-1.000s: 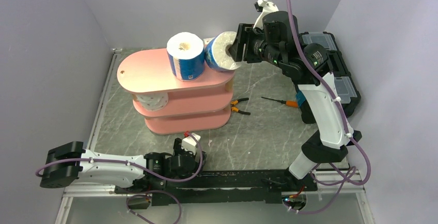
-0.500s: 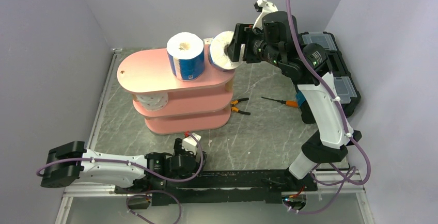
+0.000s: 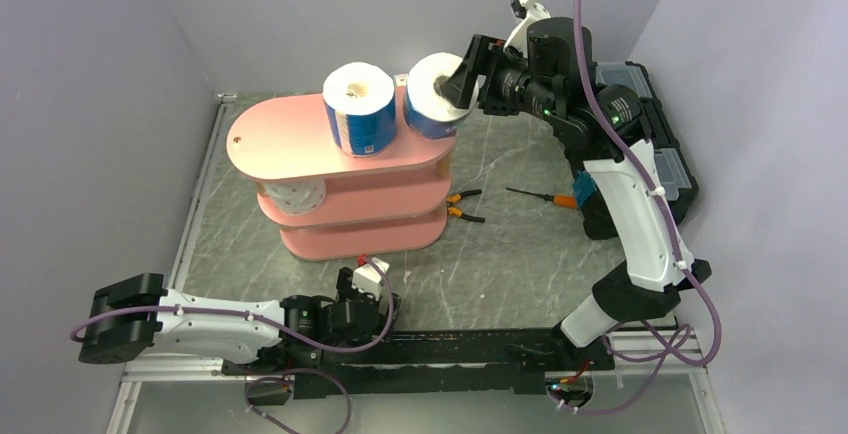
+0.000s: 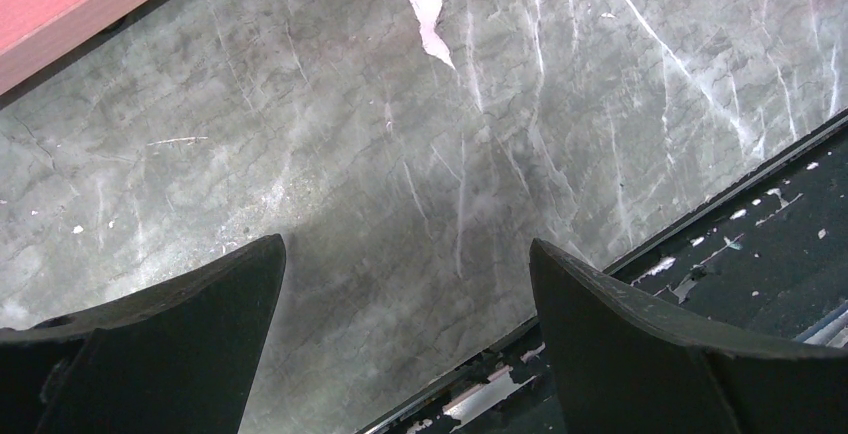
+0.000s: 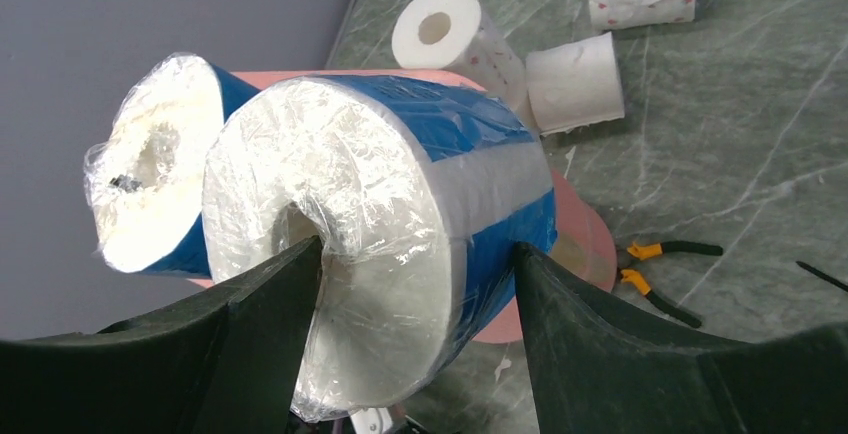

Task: Place and organize the paper towels onto the shelf
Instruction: Place the paper towel on the shelf.

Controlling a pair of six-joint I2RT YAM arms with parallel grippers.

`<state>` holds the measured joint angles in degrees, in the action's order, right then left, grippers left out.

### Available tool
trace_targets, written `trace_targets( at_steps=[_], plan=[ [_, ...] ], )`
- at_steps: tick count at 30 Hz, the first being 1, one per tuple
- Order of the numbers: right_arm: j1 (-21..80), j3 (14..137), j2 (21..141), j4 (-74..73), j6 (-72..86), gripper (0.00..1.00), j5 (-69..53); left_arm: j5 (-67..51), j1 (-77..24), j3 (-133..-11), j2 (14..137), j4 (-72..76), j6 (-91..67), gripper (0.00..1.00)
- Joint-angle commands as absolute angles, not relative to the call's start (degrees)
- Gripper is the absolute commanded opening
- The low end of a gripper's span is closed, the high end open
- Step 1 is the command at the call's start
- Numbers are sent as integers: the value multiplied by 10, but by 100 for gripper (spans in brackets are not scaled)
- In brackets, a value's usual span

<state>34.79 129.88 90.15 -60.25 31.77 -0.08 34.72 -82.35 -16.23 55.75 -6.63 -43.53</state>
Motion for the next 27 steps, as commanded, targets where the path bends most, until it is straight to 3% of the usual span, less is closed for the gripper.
trace_targets(
  at_steps=[1, 15, 27],
  plan=[
    [347, 1305, 904, -584, 329, 73, -39, 349, -827, -172, 548, -43, -430, 99],
    [347, 1300, 907, -581, 330, 81, -48, 350, -827, -170, 546, -44, -430, 99],
    [337, 1224, 806, -501, 313, 94, -5, 349, -827, -176, 546, -50, -429, 99]
  ],
)
